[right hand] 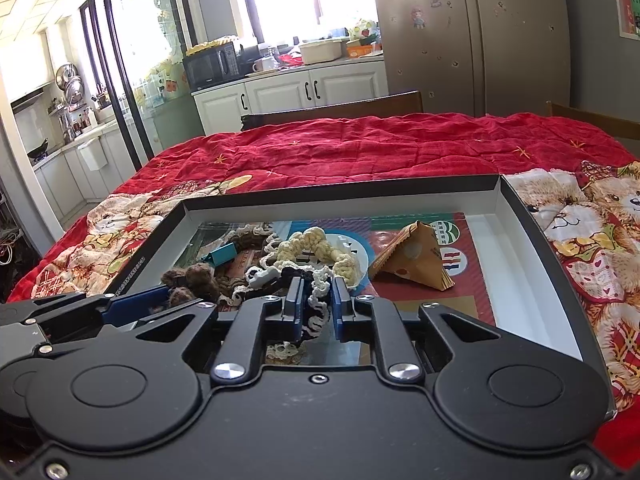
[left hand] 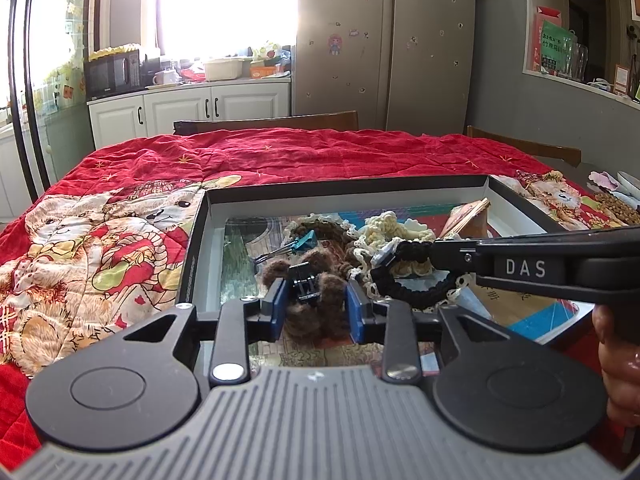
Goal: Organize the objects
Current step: 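Lower both items into the box and open both grippers, then withdraw both grippers up from the box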
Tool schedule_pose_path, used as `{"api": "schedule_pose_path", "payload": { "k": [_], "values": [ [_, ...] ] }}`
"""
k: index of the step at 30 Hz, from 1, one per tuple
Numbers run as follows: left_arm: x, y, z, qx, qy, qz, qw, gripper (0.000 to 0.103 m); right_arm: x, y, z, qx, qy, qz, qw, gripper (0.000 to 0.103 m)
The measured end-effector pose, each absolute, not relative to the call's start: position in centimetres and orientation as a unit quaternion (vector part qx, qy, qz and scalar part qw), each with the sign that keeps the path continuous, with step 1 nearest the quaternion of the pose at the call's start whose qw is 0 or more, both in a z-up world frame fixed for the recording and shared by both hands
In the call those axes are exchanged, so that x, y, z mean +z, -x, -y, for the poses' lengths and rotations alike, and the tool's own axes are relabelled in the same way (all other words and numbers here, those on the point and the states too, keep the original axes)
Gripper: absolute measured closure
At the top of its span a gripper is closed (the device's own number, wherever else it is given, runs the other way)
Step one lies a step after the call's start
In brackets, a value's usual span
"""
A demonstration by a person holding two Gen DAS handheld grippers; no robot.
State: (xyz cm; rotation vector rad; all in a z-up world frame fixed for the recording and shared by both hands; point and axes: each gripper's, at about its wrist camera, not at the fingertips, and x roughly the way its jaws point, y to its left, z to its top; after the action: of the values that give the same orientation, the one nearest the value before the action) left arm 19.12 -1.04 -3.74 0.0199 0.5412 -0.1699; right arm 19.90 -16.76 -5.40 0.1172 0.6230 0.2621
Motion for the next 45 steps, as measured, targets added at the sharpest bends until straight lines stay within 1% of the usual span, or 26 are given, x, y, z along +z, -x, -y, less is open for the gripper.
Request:
{"api": "schedule_pose_path", "payload": {
  "k": [3, 6, 7, 12, 14, 16, 19, 24, 26, 28, 35, 45],
  "values": [
    [-3.7, -19.1, 1.0, -0.084, -0.01, -0.267, 0.96, 0.055, -5.4, -19.9, 16.8, 0.128, -0.056, -0.305, 0.942, 0.088],
    [-3.7, -19.1, 1.0, -0.084, -0.011, -0.266, 0.96, 0.054, -5.3, -19.8, 16.8, 0.127, -0.057, -0.304, 0.942, 0.087],
    [-3.7, -19.1, 1.0, -0.085, -0.011, -0.266, 0.96, 0.052, -5.3, -19.8, 16.8, 0.127, -0.057, -0.304, 0.942, 0.086],
    [-3.7, -19.1, 1.0, -0.085, -0.009, -0.267, 0.96, 0.047, -5.1, -19.6, 16.7, 0.125, -0.054, -0.299, 0.945, 0.078],
    [-3.7, -19.0, 1.0, -0.087, -0.009, -0.267, 0.96, 0.046, -5.0, -19.5, 16.7, 0.123, -0.053, -0.295, 0.946, 0.072],
    [-3.6, -18.8, 1.0, -0.089, -0.008, -0.264, 0.96, 0.044, -4.9, -19.4, 16.7, 0.123, -0.052, -0.291, 0.947, 0.07],
    [-3.4, -18.4, 1.2, -0.088, -0.014, -0.255, 0.963, 0.038, -4.8, -19.2, 16.7, 0.122, -0.052, -0.285, 0.949, 0.069],
    [-2.7, -17.8, 1.2, -0.092, -0.016, -0.243, 0.965, 0.034, -4.0, -18.5, 16.7, 0.126, -0.05, -0.272, 0.953, 0.065],
    [-2.1, -17.4, 1.0, -0.096, -0.01, -0.239, 0.966, 0.028, -3.3, -18.1, 16.9, 0.133, -0.056, -0.265, 0.953, 0.061],
    [-1.5, -16.9, 0.6, -0.101, 0.0, -0.233, 0.967, 0.025, -2.4, -17.5, 17.2, 0.138, -0.061, -0.256, 0.955, 0.059],
    [0.3, -15.2, -0.8, -0.102, 0.012, -0.224, 0.969, 0.025, 0.1, -15.3, 17.8, 0.15, -0.057, -0.237, 0.958, 0.056],
    [2.3, -12.2, -3.2, -0.096, 0.022, -0.209, 0.973, 0.025, 1.9, -11.5, 21.0, 0.139, -0.054, -0.227, 0.962, 0.055]
  ]
}}
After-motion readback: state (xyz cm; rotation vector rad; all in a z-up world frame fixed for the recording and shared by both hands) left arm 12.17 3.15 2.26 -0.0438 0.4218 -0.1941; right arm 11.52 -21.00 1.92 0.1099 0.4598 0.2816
